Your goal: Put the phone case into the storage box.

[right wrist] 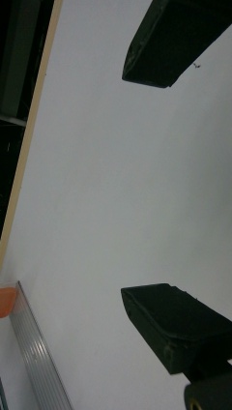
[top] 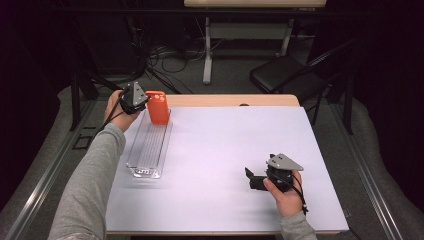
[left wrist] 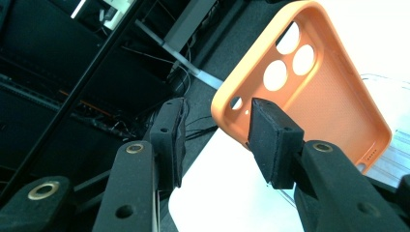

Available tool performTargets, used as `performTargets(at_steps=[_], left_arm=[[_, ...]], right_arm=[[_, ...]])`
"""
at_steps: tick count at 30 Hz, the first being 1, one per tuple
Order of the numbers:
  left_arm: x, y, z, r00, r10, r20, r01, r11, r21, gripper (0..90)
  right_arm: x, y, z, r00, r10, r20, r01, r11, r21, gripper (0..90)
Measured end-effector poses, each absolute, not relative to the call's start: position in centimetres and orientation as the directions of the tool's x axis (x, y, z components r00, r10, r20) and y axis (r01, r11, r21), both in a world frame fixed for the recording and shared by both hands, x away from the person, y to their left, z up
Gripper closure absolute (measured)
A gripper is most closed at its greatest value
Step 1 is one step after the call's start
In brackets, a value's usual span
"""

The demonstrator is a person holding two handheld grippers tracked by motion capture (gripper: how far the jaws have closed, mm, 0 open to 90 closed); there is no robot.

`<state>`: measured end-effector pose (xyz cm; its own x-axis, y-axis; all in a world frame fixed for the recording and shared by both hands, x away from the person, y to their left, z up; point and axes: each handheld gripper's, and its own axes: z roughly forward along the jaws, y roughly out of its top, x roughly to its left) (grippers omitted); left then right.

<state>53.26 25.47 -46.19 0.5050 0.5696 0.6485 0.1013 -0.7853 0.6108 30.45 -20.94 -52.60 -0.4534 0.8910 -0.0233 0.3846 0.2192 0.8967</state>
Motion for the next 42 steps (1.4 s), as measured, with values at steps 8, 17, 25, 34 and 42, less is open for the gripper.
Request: performTargets(at_steps=[8, 17, 25, 34, 42], left_arm=[[52.9, 25.8, -45.3, 0.478, 0.591, 0.65, 0.078, -0.766, 0.638, 53.3], [52.6, 26.4, -44.9, 0.467, 0.632, 0.618, 0.128, -0.74, 0.66, 44.8], [52.3, 26.8, -44.5, 0.478, 0.647, 0.594, 0.143, -0.724, 0.675, 42.1], [51.6, 27.0, -43.9, 0.507, 0.671, 0.542, 0.178, -0.696, 0.696, 37.7], [50.8, 27.9, -43.0, 0.55, 0.752, 0.364, 0.282, -0.578, 0.766, 35.0]], right_arm=[[30.4, -21.0, -52.6, -0.454, 0.891, -0.024, 0.381, 0.218, 0.898, 1.8], [30.3, -21.0, -52.5, -0.455, 0.89, -0.03, 0.379, 0.224, 0.898, 1.8], [30.3, -20.9, -52.6, -0.457, 0.889, -0.037, 0.379, 0.232, 0.896, 1.8], [30.3, -20.9, -52.6, -0.455, 0.89, -0.038, 0.378, 0.231, 0.896, 1.9], [30.2, -20.9, -52.6, -0.455, 0.89, -0.037, 0.38, 0.232, 0.895, 2.1]])
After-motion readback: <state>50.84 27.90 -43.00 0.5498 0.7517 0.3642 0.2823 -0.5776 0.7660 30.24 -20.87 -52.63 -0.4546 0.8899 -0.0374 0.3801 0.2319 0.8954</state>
